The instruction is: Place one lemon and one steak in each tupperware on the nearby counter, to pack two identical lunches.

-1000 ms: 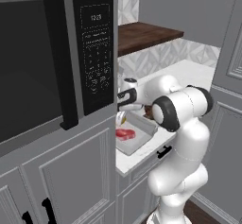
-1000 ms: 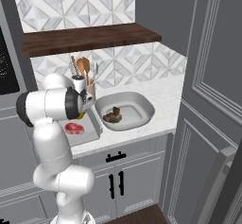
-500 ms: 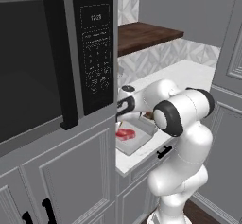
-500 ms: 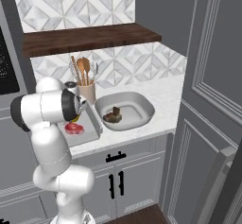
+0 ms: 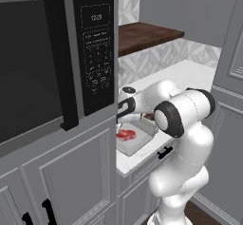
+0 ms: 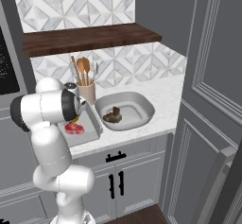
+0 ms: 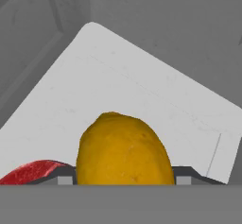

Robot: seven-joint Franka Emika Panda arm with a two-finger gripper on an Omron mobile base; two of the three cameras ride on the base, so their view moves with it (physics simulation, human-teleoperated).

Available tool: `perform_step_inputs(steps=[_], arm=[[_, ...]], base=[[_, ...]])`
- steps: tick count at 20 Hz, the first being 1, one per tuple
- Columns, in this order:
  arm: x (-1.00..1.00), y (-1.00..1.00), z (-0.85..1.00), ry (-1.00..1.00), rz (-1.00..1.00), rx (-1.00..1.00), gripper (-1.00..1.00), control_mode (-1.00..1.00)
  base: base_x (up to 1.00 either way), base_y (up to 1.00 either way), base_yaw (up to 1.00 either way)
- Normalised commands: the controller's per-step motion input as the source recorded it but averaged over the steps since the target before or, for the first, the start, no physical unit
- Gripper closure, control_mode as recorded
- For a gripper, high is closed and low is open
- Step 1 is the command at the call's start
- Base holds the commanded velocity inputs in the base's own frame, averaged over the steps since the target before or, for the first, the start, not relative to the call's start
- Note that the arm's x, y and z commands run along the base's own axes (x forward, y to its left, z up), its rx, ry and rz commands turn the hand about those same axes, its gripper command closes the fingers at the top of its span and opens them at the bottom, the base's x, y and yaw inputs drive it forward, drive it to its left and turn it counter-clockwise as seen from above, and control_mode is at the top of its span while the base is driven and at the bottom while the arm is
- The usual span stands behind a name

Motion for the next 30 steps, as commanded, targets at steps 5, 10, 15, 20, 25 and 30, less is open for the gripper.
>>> perform_step_inputs(steps=[5, 10, 15, 20, 25, 30], arm=[[0.03, 0.0, 0.11, 0.0, 0.02, -0.01, -1.0, -1.0], [0.12, 0.0, 0.17, 0.0, 0.02, -0.01, -1.0, -1.0], [-0.25, -0.05, 0.39, 0.0, 0.0, 0.0, -1.0, -1.0], [-0.59, -0.65, 0.48, 0.0, -0.01, 0.09, -1.0, -1.0], [-0.84, -0.84, 0.34, 0.01, -0.08, 0.11, -1.0, -1.0], [-0.31, -0.42, 0.9, 0.15, -0.07, 0.04, -1.0, -1.0]], base=[[0.0, 0.0, 0.0], [0.0, 0.0, 0.0], [0.0, 0.0, 0.0], [0.0, 0.0, 0.0], [0.0, 0.0, 0.0], [0.0, 0.0, 0.0]])
